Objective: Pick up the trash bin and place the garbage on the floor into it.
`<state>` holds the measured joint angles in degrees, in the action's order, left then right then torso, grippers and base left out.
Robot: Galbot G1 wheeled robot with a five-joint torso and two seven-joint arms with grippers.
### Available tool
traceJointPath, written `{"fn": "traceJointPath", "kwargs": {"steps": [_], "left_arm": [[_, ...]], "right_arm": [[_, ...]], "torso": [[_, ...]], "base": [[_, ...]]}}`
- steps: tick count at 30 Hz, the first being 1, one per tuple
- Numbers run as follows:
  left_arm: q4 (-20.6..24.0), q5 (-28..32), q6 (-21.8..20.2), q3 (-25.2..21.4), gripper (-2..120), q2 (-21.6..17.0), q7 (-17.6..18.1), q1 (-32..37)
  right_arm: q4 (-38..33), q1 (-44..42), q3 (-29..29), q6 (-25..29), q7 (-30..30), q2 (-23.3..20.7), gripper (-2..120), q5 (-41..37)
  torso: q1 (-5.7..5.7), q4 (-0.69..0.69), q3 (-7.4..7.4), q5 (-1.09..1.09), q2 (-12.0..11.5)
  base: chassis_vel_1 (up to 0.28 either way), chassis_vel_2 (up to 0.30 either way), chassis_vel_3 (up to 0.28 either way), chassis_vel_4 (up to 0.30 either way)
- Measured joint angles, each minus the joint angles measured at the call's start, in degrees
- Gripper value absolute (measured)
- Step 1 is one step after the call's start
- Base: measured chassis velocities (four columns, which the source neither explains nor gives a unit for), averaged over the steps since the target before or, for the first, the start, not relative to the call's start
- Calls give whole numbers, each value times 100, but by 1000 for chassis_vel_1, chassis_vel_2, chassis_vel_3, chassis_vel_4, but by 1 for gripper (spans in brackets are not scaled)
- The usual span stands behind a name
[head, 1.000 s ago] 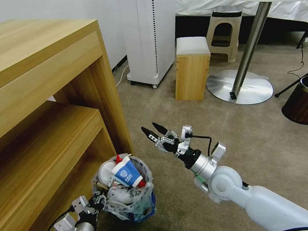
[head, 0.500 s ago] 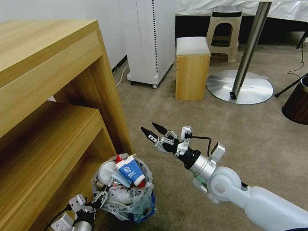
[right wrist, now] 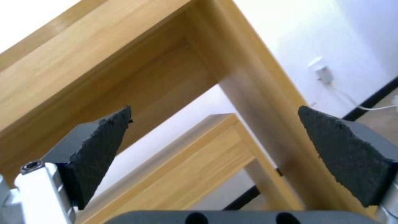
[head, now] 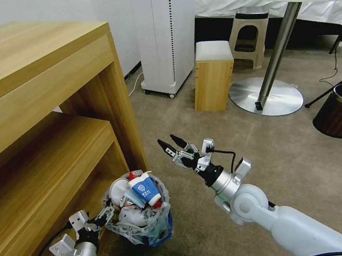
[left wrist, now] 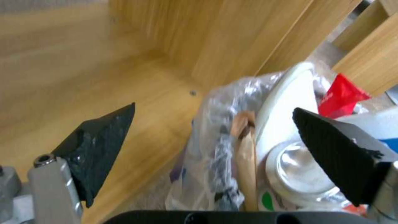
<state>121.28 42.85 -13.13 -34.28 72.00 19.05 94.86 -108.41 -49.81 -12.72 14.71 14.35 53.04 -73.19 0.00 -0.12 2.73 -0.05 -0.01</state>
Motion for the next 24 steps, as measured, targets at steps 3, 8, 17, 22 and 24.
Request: {"fn": "traceJointPath", "kwargs": {"steps": [3, 8, 17, 22, 24], "left_arm": [[13, -311, 113, -34, 100, 66, -168, 11], [48, -622, 229, -65, 100, 167, -343, 49], [135, -973, 344, -153, 100, 262, -519, 113], [161, -989, 345, -147, 100, 270, -523, 137], [194, -1011, 345, -129, 100, 297, -522, 171]], "right_arm": [[19, -49, 66, 79, -285, -13, 100, 158], [87, -126, 165, 252, -728, -22, 100, 534], [301, -236, 521, 488, -1502, -88, 100, 1385], [327, -310, 648, 548, -1571, -90, 100, 1432], [328, -375, 706, 563, -1564, -103, 100, 1457]], "torso": [[0, 0, 0, 1, 0], [0, 0, 0, 1, 0], [0, 0, 0, 1, 0], [0, 0, 0, 1, 0], [0, 0, 0, 1, 0]], "base": [[0, 0, 0, 0], [0, 0, 0, 0], [0, 0, 0, 0], [0, 0, 0, 0], [0, 0, 0, 0]]}}
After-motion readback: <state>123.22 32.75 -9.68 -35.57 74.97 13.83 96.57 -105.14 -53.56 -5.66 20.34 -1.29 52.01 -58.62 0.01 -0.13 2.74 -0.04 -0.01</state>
